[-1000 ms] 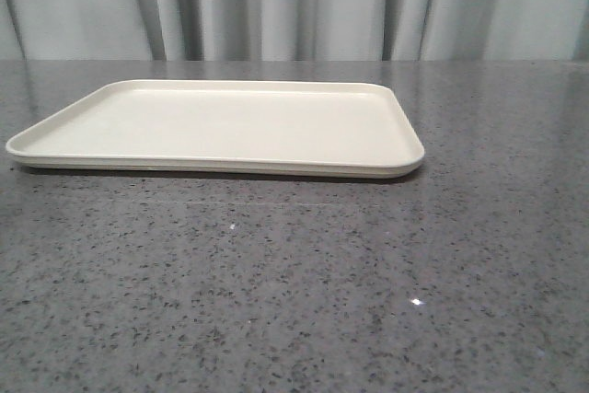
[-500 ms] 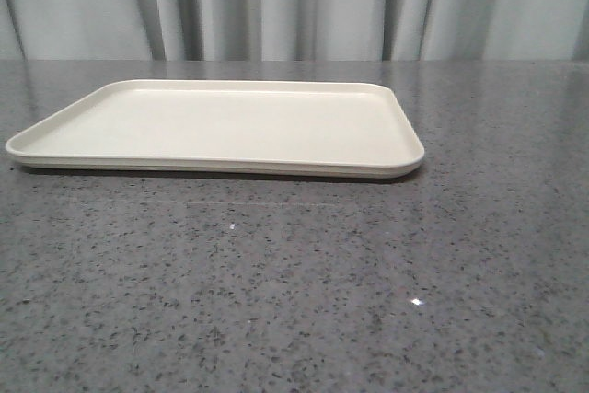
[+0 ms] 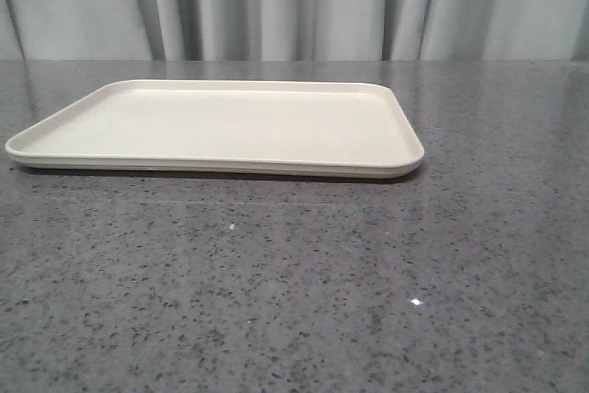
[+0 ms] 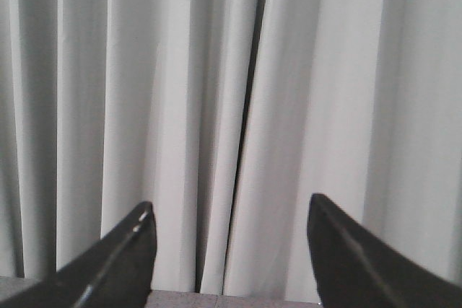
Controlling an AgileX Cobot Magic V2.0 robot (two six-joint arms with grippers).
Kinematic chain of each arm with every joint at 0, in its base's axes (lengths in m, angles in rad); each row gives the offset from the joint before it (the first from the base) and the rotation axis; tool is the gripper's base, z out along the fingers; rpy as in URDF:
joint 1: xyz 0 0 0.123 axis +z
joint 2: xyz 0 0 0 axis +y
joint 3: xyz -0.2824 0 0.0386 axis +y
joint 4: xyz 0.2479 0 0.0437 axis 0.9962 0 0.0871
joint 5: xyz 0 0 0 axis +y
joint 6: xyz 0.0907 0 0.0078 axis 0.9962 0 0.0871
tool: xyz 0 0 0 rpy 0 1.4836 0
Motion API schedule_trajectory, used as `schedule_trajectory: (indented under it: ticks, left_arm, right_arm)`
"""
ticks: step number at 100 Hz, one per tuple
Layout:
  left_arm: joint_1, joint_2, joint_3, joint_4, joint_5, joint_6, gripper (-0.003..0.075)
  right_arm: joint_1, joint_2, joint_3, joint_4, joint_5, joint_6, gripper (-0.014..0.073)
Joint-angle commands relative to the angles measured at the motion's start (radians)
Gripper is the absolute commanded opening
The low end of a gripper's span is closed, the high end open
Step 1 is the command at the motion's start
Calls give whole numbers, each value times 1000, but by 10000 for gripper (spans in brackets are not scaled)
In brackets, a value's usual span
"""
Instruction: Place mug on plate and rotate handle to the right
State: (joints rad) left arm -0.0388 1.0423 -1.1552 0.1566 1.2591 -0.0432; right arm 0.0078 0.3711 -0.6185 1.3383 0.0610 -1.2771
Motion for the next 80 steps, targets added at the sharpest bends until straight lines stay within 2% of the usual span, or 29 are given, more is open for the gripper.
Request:
schedule_trajectory:
  ticks: [1, 30, 80]
  left_arm:
    - [3, -6, 18, 3, 3, -1, 388]
    - [3, -6, 118, -4, -36, 1, 388]
    - [3, 76, 126, -30, -93, 1, 388]
  right_arm:
    - [0, 16, -34, 1, -14, -11, 465]
    - [0, 16, -34, 1, -5, -11, 465]
    - [0, 16, -34, 1, 4, -11, 465]
